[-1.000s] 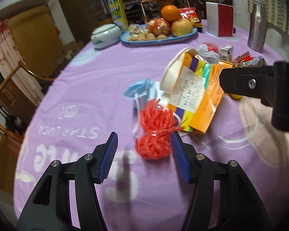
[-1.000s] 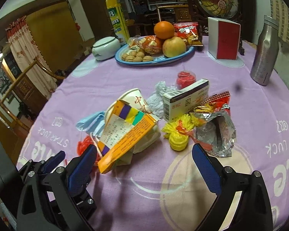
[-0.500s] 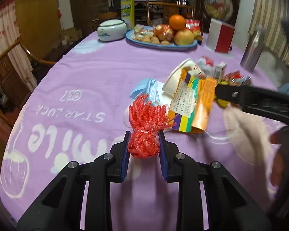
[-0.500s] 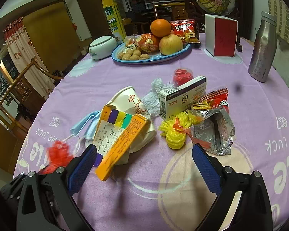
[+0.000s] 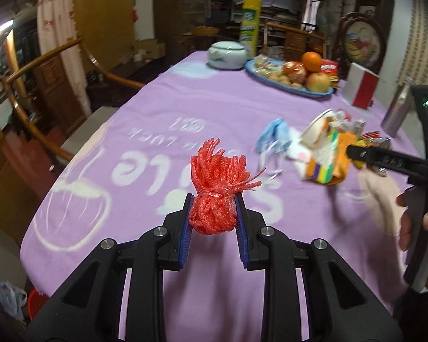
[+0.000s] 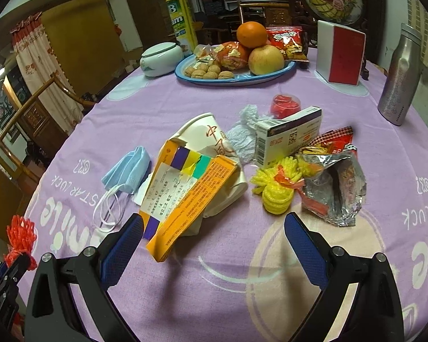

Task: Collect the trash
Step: 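Grasp the orange-and-purple box with the right tool, then lift the box with the right tool and turn toward the basket, then lower the net and box over the red basket and open both tools, then swing both empty tools back over the table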

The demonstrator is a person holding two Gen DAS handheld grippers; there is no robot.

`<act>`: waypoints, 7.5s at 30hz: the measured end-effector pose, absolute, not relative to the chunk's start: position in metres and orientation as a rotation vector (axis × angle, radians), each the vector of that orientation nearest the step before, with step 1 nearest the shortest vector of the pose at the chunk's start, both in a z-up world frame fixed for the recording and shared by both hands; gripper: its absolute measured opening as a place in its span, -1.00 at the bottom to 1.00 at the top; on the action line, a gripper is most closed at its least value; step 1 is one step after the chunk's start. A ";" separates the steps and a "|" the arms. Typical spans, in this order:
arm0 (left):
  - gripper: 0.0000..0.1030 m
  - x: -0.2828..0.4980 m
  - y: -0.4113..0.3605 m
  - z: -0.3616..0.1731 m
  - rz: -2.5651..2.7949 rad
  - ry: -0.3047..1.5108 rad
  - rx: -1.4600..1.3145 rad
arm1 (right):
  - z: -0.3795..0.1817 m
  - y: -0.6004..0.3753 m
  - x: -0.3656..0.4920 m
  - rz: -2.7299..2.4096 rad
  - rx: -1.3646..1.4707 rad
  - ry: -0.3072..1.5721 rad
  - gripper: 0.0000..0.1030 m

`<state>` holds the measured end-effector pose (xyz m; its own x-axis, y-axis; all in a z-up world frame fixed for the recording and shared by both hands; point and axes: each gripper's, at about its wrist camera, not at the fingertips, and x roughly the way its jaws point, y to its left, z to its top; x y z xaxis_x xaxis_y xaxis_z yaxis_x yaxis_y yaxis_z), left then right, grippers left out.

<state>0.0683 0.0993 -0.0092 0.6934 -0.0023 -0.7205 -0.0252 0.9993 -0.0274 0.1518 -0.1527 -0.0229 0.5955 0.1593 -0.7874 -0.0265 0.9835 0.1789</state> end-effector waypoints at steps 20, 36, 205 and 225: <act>-0.45 0.034 0.143 -0.024 0.025 0.807 -0.120 | -0.050 -0.116 0.164 0.242 0.173 0.980 -0.63; -0.45 0.037 0.134 -0.026 0.021 0.838 -0.122 | -0.051 -0.112 0.160 0.246 0.125 0.992 -0.55; 0.64 -0.181 0.359 0.003 0.673 0.734 -0.308 | 0.044 0.177 -0.027 0.817 -0.255 0.795 0.75; 0.76 -0.020 0.162 0.032 0.233 0.733 -0.076 | 0.038 -0.042 0.068 0.363 -0.041 0.830 0.84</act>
